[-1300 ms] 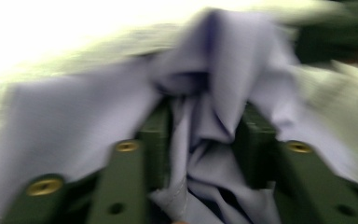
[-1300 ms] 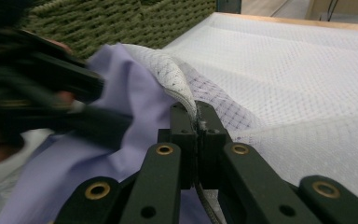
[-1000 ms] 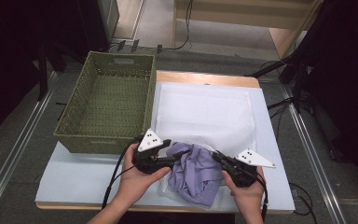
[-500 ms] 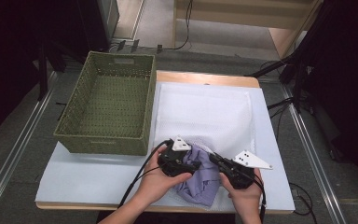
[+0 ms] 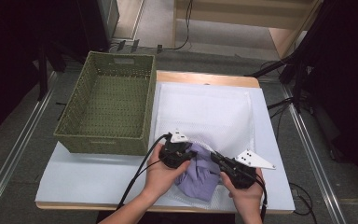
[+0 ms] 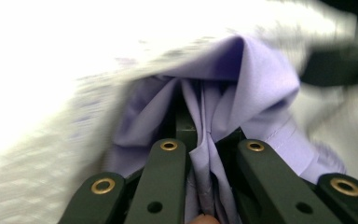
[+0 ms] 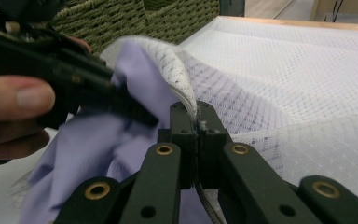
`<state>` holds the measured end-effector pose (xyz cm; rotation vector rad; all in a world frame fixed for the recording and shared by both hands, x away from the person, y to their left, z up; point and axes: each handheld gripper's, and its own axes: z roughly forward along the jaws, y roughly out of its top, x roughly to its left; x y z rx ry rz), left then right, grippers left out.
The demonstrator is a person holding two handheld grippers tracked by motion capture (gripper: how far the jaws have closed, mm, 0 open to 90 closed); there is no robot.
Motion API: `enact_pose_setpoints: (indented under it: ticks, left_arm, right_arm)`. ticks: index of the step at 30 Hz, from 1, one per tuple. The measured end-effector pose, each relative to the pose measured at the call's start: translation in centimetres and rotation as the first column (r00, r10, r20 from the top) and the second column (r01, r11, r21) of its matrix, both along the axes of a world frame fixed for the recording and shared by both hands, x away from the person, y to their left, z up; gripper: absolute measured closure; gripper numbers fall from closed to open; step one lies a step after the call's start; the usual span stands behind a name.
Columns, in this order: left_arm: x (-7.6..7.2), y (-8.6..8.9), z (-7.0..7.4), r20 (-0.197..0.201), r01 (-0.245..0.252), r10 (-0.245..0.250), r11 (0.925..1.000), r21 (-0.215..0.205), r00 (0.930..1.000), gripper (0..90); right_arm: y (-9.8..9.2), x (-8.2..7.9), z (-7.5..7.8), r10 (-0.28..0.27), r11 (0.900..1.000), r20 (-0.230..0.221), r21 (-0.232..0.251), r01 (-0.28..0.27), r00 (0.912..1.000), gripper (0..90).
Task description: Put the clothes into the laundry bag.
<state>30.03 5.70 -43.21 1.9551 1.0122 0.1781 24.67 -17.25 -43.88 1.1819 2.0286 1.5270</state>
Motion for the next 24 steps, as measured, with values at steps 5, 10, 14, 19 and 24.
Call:
enact_pose_setpoints:
  ticks: [5,10,14,19,24]
  left_arm:
    - [0.1,0.1,-1.1,-0.064,0.077,-0.075,0.9960,0.044,0.9952,59.1]
    - [-1.3,1.3,0.1,-0.051,0.128,-0.127,0.9918,0.000,0.9905,38.7]
    - [-2.8,0.0,-0.3,-0.062,0.207,-0.202,0.9751,0.079,0.9773,31.7]
    - [-3.2,-2.2,-2.4,-0.090,0.205,-0.187,0.9400,0.272,0.9781,32.7]
    - [-3.1,-2.2,-2.3,-0.079,0.168,-0.151,0.9444,0.283,0.9853,74.4]
  right_arm:
    - [-0.1,0.0,-0.2,-0.002,1.000,-0.008,-0.007,0.002,1.0000,88.7]
    - [-0.6,0.1,-0.4,-0.016,1.000,-0.017,-0.003,0.016,0.9997,88.7]
    - [-0.7,0.3,-0.5,-0.019,1.000,-0.017,-0.005,0.019,0.9997,88.0]
    - [-0.2,0.2,-0.5,-0.010,1.000,-0.020,-0.004,0.010,0.9998,87.8]
    - [-0.1,0.0,-0.4,-0.001,1.000,-0.013,-0.010,0.001,0.9999,88.1]
